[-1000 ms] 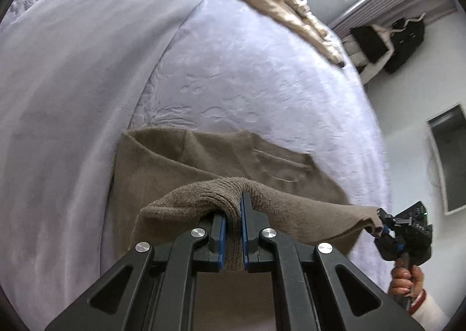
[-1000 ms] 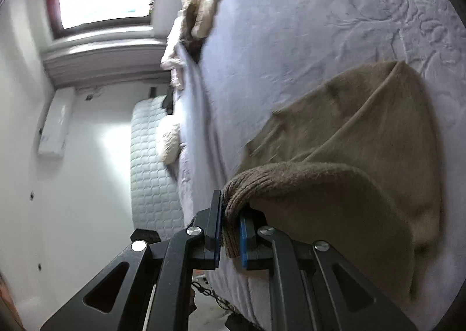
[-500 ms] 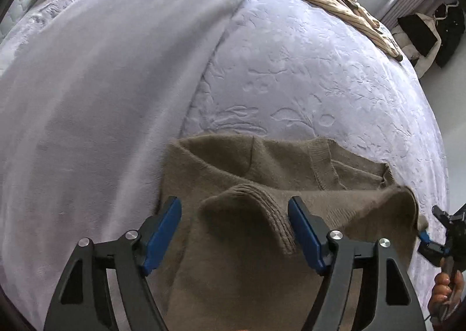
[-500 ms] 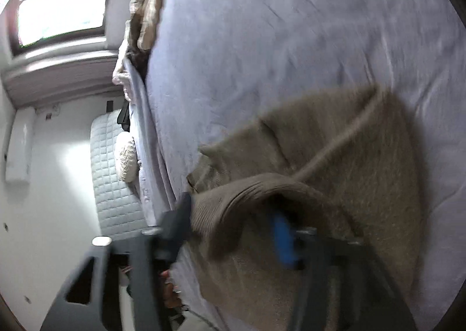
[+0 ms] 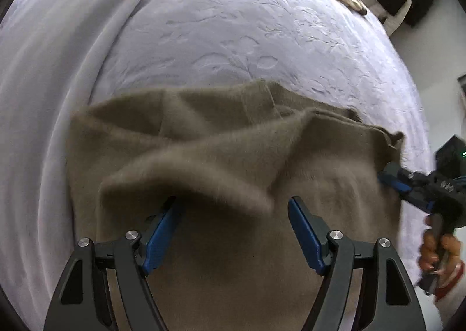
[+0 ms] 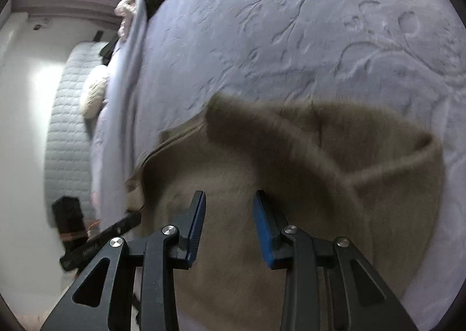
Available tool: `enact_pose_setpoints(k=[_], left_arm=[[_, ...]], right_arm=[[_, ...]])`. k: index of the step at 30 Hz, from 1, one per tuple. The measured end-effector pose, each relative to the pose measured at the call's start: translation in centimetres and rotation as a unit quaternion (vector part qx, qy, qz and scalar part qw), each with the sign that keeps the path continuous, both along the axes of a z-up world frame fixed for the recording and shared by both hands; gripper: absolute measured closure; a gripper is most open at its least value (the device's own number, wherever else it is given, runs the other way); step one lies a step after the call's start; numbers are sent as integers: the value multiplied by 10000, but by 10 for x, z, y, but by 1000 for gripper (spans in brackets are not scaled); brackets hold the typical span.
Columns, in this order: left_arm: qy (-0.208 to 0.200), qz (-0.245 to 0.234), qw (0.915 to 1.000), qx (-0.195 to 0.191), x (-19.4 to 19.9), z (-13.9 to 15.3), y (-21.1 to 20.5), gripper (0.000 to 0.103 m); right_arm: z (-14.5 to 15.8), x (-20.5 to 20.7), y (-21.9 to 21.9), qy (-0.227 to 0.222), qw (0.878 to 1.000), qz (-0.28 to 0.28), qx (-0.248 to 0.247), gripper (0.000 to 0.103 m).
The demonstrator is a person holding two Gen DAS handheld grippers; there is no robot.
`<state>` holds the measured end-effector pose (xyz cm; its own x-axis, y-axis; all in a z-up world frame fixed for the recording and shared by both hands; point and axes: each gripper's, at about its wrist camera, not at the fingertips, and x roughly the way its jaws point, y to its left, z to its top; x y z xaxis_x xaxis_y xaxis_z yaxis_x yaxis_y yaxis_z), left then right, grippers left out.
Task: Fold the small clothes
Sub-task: 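Fold the hem over toward the collar and open both grippers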
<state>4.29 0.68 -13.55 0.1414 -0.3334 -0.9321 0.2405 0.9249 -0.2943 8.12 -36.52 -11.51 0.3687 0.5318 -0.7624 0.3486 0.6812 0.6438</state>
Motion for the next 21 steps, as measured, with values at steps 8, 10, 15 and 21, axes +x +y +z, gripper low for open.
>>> enact_pose_setpoints(k=[8,10,15,21], left_arm=[[-527,1188,9902,510,59,3,26,27],[-552,1261,9886,610,59,8,33,27],[-455,806,9913,940,30,19,40,27],[-53,834,9942,683,-37,33,70,27]], right_arm=[[-5,9,-43,42,9957,-927,-57,65],[-2,6,-45,28,9956,-927,-129,64],[9,-12,-47,-10,9944,-1043,-158,51],[28,-66,-40,-55,9960,-872,174,47]])
